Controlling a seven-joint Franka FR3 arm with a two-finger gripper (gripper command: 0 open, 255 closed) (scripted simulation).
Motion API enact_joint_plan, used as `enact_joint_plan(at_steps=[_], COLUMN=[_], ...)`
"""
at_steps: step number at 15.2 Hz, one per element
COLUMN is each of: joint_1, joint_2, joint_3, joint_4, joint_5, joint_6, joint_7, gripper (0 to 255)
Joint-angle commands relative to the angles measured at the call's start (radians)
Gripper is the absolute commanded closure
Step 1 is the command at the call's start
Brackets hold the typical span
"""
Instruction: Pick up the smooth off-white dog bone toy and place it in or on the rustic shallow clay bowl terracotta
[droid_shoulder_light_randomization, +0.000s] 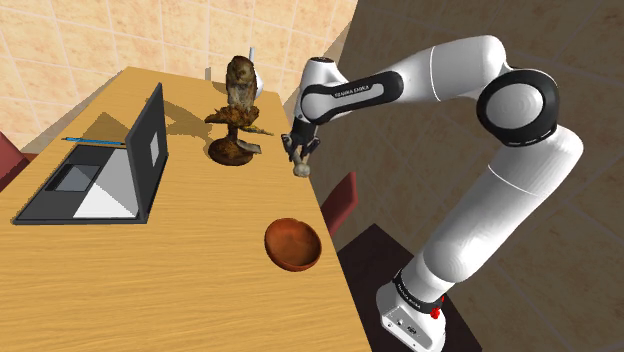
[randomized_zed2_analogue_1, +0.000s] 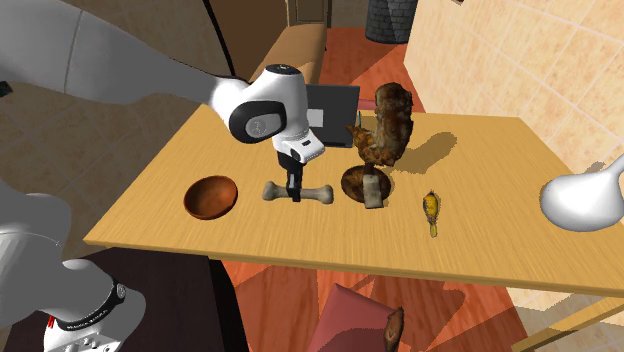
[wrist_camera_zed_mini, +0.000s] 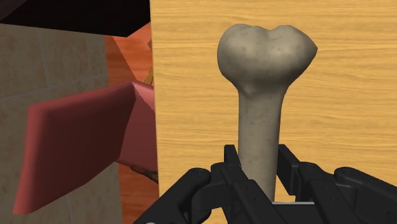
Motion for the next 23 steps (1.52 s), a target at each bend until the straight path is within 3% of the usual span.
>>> enact_joint_plan(at_steps=[1, 3, 11, 23], joint_1=[0.000, 0.000, 0.073, 0.234], joint_2=[-0.013, -0.019, -0.232, -0.502], joint_3=[0.000, 0.000, 0.074, 0.228], joint_4=[0.013, 0.020, -0.216, -0.438], joint_5=[0.003, 0.005, 0.050, 0.187], joint_6=[-0.026, -0.039, -0.019, -0.064], joint_7=[-0.003, -0.005, 0.115, 0.322], gripper=[255, 255, 255, 255])
